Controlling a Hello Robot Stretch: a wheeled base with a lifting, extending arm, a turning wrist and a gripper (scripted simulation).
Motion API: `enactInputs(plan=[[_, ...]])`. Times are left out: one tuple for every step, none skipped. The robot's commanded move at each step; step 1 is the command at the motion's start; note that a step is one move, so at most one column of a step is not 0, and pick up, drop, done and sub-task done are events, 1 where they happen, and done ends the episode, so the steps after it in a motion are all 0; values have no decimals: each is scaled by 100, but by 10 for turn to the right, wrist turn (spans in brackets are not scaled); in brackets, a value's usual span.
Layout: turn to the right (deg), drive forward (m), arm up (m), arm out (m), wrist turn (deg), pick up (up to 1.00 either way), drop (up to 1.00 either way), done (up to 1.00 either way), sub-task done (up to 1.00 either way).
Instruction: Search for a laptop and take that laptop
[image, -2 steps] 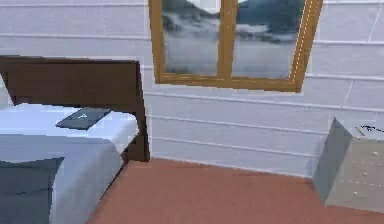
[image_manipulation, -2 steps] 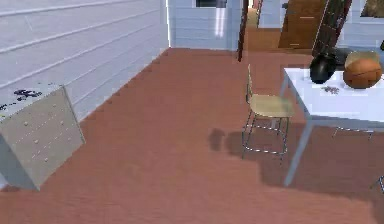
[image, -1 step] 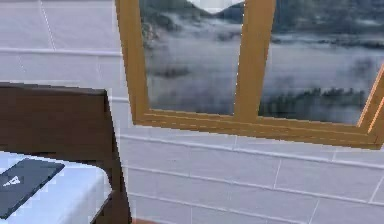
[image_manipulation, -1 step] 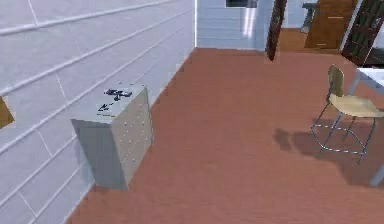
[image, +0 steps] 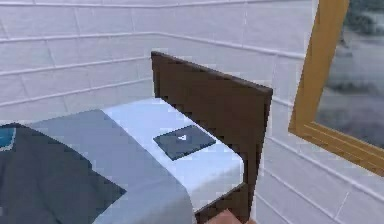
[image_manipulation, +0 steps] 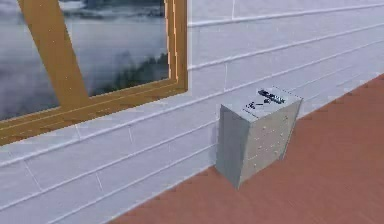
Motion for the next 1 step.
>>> enactInputs(plan=[[-450, 0, 0, 0, 0, 0, 0, 0, 0]])
